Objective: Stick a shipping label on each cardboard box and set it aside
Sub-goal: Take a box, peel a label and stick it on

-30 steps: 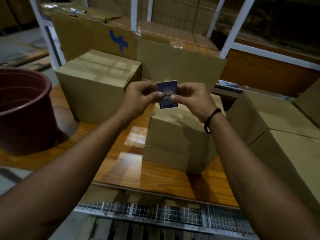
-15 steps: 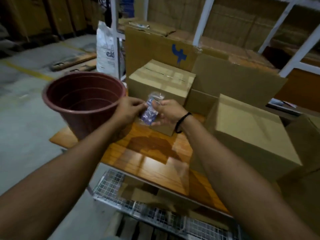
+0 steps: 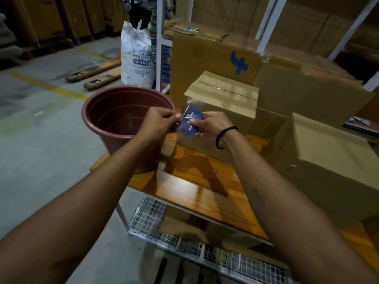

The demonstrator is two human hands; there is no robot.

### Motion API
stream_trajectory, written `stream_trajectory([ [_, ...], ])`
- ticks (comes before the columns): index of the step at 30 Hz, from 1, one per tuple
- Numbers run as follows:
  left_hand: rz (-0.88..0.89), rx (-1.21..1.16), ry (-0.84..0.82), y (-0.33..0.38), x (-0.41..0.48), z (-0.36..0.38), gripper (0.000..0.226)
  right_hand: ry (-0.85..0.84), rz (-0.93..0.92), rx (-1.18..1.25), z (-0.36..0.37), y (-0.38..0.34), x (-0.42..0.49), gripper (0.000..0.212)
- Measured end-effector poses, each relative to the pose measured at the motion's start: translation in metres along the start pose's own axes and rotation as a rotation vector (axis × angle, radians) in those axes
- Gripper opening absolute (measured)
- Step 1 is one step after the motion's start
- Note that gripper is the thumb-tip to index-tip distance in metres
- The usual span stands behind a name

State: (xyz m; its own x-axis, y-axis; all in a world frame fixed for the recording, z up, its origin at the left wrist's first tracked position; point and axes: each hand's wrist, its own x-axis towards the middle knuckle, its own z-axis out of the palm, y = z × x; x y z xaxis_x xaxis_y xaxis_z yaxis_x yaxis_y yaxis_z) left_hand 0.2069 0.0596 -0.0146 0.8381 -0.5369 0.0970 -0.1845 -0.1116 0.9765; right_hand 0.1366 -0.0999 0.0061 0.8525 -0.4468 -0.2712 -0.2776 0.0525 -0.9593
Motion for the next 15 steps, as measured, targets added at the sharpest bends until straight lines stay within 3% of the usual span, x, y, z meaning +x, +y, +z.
stream_trajectory([
  [3,0.016,0.079,0.052,0.006,0.002,-0.012,0.014,-0.042,0.002,0.000,0.005,-0.011,0.004,0.024],
  [8,0.083,0.437,0.217,0.005,0.012,-0.052,0.018,-0.080,0.010,-0.003,0.029,-0.030,0.018,0.033],
  [10,0.037,0.517,0.105,0.003,0.009,-0.069,0.019,-0.086,0.018,-0.013,0.044,-0.037,0.024,0.034],
  [13,-0.064,0.573,-0.251,0.003,0.001,-0.085,0.019,-0.054,0.037,-0.064,0.068,-0.044,0.036,0.035],
  [15,-0.056,0.585,-0.330,0.003,0.000,-0.090,0.019,-0.058,0.073,-0.137,0.083,-0.045,0.044,0.034],
])
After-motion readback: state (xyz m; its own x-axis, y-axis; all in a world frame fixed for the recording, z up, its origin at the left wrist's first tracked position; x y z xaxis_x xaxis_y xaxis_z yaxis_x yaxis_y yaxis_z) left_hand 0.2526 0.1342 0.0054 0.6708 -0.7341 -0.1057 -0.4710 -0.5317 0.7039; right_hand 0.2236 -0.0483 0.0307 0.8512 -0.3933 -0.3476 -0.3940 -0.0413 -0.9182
